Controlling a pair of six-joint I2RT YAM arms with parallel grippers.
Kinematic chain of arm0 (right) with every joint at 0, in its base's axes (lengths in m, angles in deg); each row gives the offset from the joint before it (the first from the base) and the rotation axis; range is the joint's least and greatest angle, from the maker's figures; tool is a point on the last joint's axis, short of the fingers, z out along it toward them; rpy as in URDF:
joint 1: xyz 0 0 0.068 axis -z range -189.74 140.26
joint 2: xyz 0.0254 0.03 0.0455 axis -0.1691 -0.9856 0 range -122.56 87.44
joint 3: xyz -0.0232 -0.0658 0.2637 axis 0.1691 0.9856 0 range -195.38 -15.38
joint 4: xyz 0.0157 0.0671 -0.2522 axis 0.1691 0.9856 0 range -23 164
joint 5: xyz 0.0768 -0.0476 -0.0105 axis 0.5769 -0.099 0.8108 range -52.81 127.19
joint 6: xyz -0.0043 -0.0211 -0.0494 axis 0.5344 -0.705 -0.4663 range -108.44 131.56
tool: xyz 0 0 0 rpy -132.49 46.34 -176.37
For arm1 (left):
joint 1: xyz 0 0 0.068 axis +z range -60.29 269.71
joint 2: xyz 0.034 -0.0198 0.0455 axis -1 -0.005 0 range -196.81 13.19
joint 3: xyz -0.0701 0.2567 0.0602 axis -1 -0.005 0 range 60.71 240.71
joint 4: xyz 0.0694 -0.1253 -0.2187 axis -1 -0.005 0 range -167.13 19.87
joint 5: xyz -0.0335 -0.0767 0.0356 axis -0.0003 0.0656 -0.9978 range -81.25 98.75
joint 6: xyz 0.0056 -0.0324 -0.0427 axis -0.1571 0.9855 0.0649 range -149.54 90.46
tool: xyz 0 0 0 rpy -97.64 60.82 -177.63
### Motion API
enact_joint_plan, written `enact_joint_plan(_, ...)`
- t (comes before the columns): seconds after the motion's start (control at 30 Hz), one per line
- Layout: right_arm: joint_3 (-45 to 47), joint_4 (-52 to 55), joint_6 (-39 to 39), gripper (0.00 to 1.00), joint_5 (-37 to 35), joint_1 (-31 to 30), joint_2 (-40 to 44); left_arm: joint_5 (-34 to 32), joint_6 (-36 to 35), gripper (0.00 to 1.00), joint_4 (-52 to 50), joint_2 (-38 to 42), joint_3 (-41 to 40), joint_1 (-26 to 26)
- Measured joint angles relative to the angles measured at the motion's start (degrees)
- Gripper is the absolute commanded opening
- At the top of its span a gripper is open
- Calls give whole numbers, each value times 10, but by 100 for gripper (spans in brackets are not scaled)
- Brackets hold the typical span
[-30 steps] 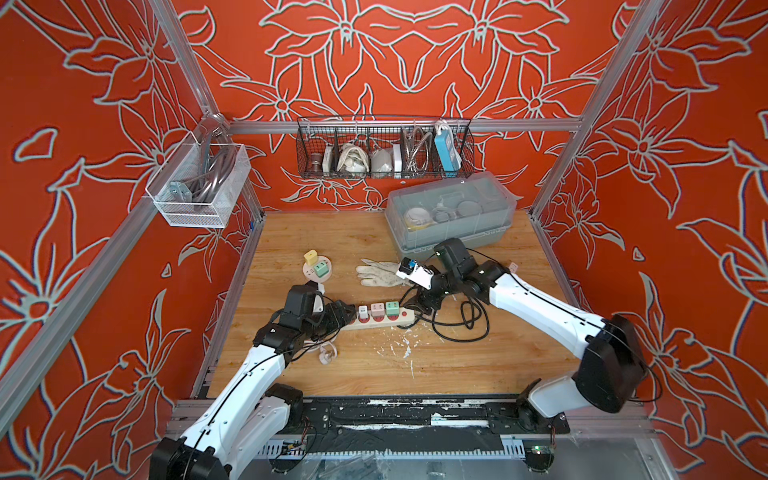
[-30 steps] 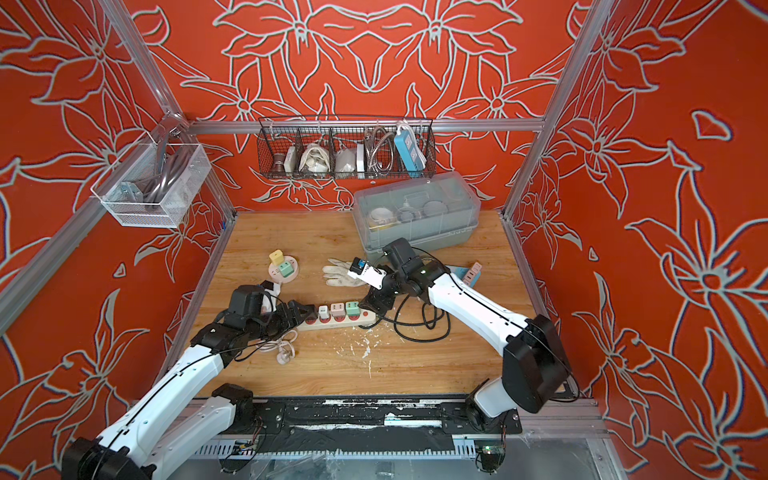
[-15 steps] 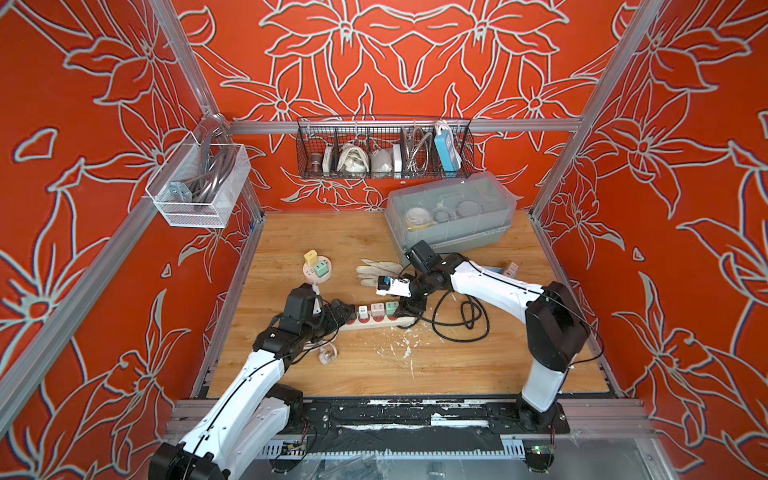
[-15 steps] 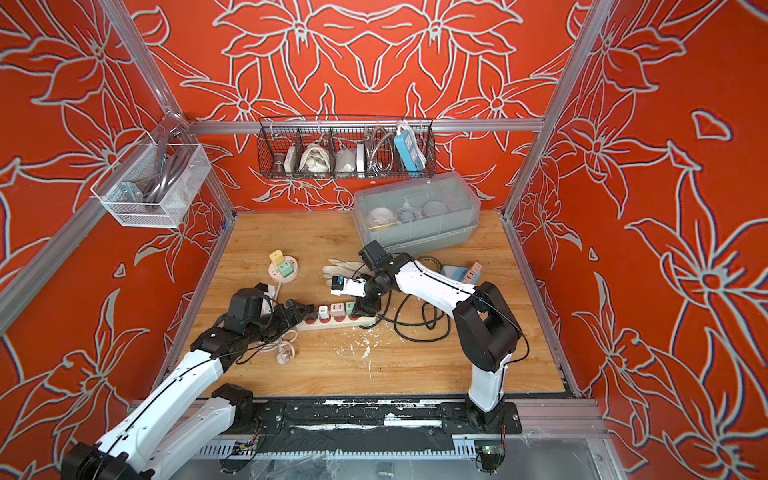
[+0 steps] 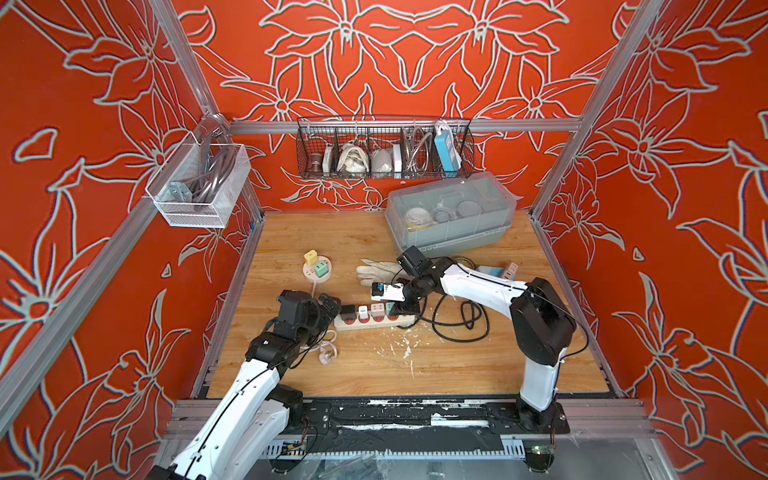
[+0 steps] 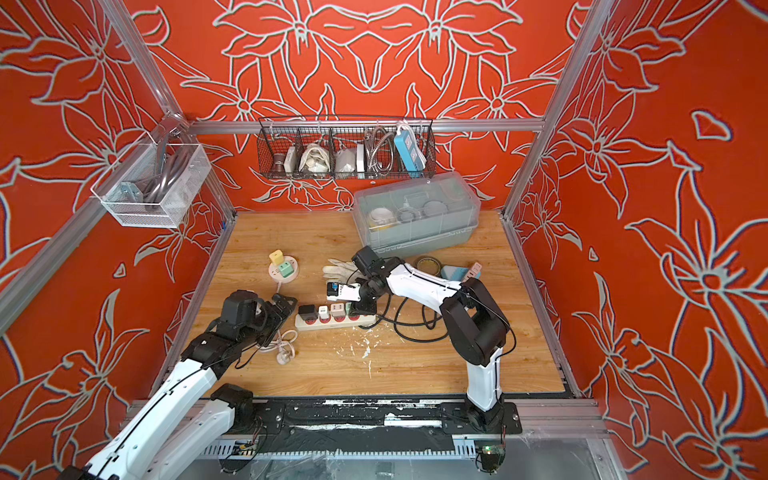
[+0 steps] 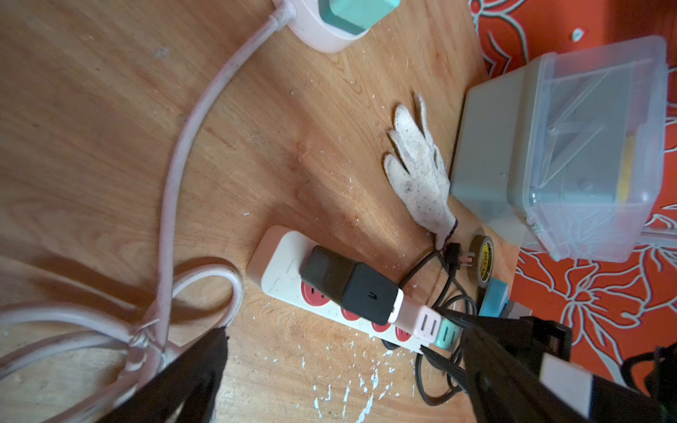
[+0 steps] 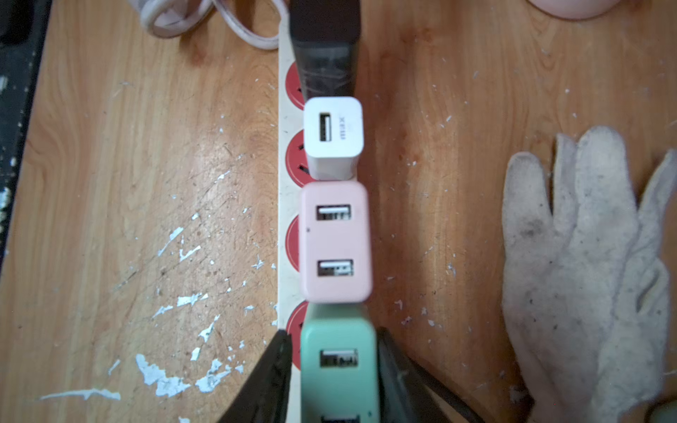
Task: Pull the plug off the socket
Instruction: Remove the plug from the socket.
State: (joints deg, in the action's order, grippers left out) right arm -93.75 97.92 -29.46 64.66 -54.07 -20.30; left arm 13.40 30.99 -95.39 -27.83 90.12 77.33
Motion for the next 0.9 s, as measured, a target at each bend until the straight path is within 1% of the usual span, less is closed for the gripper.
enact_joint_plan(0.1,1,1,23,10,-2,-1,2,6,-12,86,19,8,-7,0)
enact_joint_plan(0.17,5,0,42,1,-1,-1,5,16,-28,82,42,19,-24,0)
enact_joint_plan(0.27,17,-1,82,0,0,-1,18,37,-41,77,68,42,-63,0)
enact_joint_plan(0.43,50,-30,172,0,3,1,47,82,-30,64,121,63,-133,0)
enact_joint_plan(0.57,72,-51,236,0,12,4,55,104,-8,64,184,59,-181,0)
enact_joint_plan(0.67,72,-62,274,0,19,5,54,114,17,70,236,45,-209,-1)
enact_joint_plan(0.73,72,-69,297,0,25,6,54,118,34,72,275,35,-220,-4)
enact_joint_plan(0.9,78,-91,342,0,37,6,54,120,63,73,339,9,-235,-19)
